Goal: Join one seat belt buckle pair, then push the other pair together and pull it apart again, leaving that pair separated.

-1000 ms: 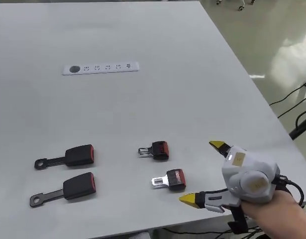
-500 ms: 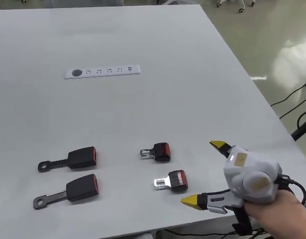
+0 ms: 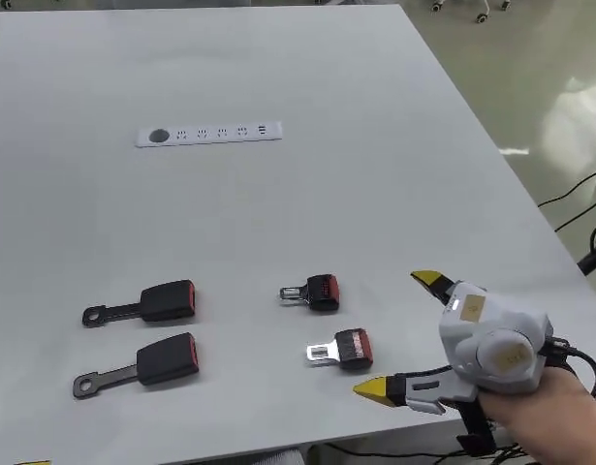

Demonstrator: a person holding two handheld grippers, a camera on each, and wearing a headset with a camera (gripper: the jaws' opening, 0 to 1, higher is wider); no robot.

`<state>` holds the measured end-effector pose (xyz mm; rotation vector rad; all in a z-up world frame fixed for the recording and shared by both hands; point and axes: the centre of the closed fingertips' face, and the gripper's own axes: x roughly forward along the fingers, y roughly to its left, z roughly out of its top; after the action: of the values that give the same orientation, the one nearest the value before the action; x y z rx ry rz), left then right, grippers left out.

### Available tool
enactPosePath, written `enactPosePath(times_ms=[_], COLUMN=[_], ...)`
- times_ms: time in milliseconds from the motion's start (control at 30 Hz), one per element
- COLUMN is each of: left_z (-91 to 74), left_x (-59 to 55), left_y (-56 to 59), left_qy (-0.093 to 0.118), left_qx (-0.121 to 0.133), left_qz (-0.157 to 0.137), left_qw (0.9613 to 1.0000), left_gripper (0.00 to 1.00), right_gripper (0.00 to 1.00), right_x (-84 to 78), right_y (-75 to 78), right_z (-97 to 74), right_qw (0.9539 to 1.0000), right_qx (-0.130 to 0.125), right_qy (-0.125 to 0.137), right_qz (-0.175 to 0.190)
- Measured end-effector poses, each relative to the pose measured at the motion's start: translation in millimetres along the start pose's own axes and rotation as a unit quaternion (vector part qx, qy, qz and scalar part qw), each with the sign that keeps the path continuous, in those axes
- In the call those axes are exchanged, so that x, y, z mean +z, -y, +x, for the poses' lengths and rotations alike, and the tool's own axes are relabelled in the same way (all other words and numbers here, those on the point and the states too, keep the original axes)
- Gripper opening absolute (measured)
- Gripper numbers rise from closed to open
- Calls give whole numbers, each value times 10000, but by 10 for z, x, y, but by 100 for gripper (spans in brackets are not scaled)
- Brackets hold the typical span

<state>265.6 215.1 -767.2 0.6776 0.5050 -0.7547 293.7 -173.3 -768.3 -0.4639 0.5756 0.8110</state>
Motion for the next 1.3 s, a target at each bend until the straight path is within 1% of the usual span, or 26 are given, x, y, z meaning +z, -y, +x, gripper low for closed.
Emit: enactPosePath(times_ms=[133, 200, 333, 467, 600, 667, 733, 833, 900, 933, 1067, 1100, 1167, 1233, 1300], left_z=[4, 8, 6, 10, 11, 11, 10, 9, 10, 9, 8, 9, 12, 15, 12], left_x=[-8, -24, -27, -34, -41, -49, -42, -43, -50, -50, -53, -56, -65, -74, -136], left_y=[4, 9, -4, 0, 2, 7, 7, 5, 11, 14, 10, 18, 50, 76, 87], left_qy=[-19, -53, -51, -61, -75, -98, -88, -87, -106, -110, -119, -130, -191, -207, -383], left_qx=[-12, -29, -18, -40, -49, -57, -56, -52, -65, -70, -73, -98, -165, -240, -287], left_qz=[-2, 13, -24, -49, -74, -69, -63, -65, -79, -83, -71, -65, 113, 143, 172], left_qw=[10000, 10000, 10000, 10000, 9999, 9999, 9999, 9999, 9999, 9999, 9999, 9998, 9996, 9994, 9987], left_gripper=[100, 100, 100, 100, 100, 100, 100, 100, 100, 100, 100, 100, 100, 100, 100], right_gripper=[99, 97, 97, 97, 98, 98, 98, 98, 100, 99, 97, 97, 94, 90, 89], right_x=[4, -1, 5, -36, -42, -45, -55, -36, -11, 7, 23, 15, -31, -84, -121], right_y=[27, 51, 66, 89, 74, 61, 50, 43, 69, 52, 65, 82, 113, 122, 128], right_z=[8, 10, 7, 6, 9, 15, 25, 27, 26, 20, 0, -7, -25, -30, -31], right_qw=[9999, 9999, 9999, 9998, 9998, 9998, 9996, 9998, 9999, 9999, 9999, 9999, 9997, 9996, 9994], right_qx=[-40, -89, -92, -112, -86, -65, -40, -24, -93, -42, -68, -116, -170, -171, -156], right_qy=[32, 14, 25, -29, -51, -81, -137, -123, -83, -60, -31, -42, -147, -241, -314], right_qz=[98, 80, 94, 132, 170, 159, 227, 162, 106, 88, 88, 63, -66, -44, -35])
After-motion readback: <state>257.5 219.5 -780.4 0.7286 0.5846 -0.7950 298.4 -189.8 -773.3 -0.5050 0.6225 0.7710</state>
